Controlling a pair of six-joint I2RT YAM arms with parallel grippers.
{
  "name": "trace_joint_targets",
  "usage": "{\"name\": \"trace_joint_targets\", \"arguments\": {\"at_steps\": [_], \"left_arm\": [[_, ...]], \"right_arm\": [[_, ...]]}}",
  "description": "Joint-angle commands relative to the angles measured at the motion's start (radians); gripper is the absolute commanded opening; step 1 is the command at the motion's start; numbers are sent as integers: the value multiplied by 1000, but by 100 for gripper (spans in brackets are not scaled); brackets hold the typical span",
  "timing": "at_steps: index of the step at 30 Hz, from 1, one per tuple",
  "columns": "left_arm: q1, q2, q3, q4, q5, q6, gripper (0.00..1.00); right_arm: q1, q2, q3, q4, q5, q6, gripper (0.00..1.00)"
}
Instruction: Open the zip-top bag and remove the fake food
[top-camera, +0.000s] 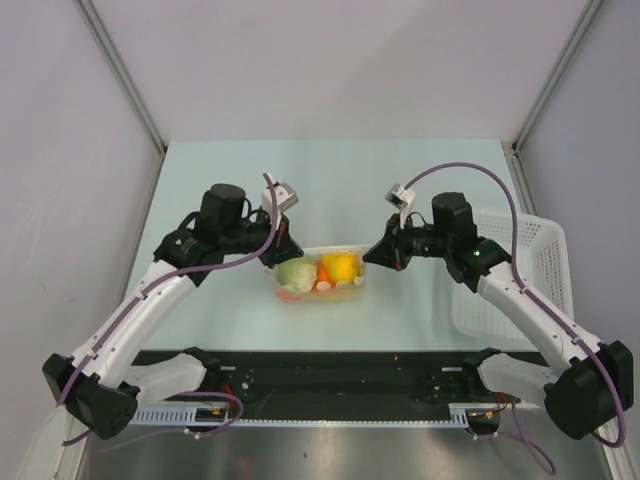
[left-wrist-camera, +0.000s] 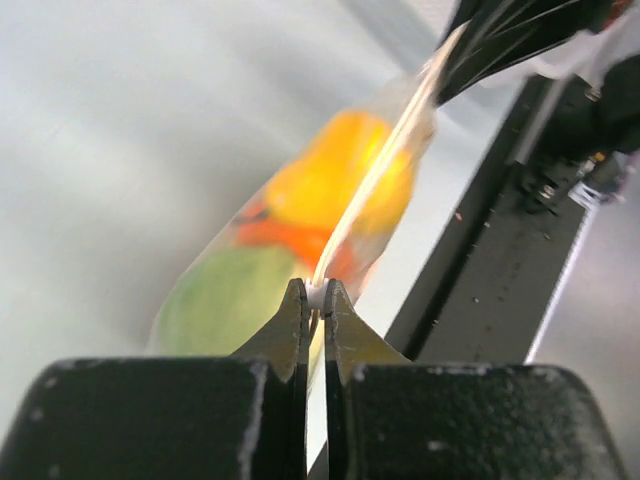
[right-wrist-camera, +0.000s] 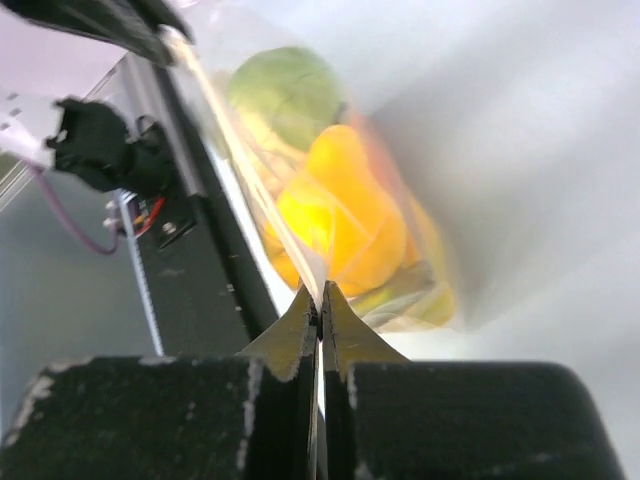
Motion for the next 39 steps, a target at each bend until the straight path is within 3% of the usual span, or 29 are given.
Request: {"name": "trace_joint_targets", "arguments": {"at_steps": [1, 12, 15, 21, 22, 23, 25, 27, 34, 39], "left_arm": [[25, -82, -39, -18, -254, -85, 0], [42, -220, -99, -133, -481, -171, 0], [43, -265, -122, -127, -430, -171, 0], [40, -288, -171, -26, -154, -250, 0], [34, -286, -180, -11, -121, -267, 0], [28, -288, -186, 5, -84, -281, 0], [11, -294, -202, 46, -74, -315, 0], [6, -300, -215, 86, -42, -350, 0], [5, -306, -254, 164, -11, -422, 0], [6, -286, -254, 175, 7, -433, 0]], "right_arm": [[-106, -82, -15, -68, 120, -11, 0], [-122, -39, 44, -145, 226, -91, 0], [-89, -14, 69, -156, 222, -129, 0], [-43, 61, 147, -197, 241, -102, 1], [-43, 61, 156, -197, 249, -96, 6], [-36, 66, 169, -213, 263, -30, 22], [-25, 72, 217, -283, 347, 44, 41], [-23, 92, 247, -346, 421, 180, 48], [-10, 66, 259, -562, 449, 479, 80], [-5, -39, 210, -564, 443, 702, 95]]}}
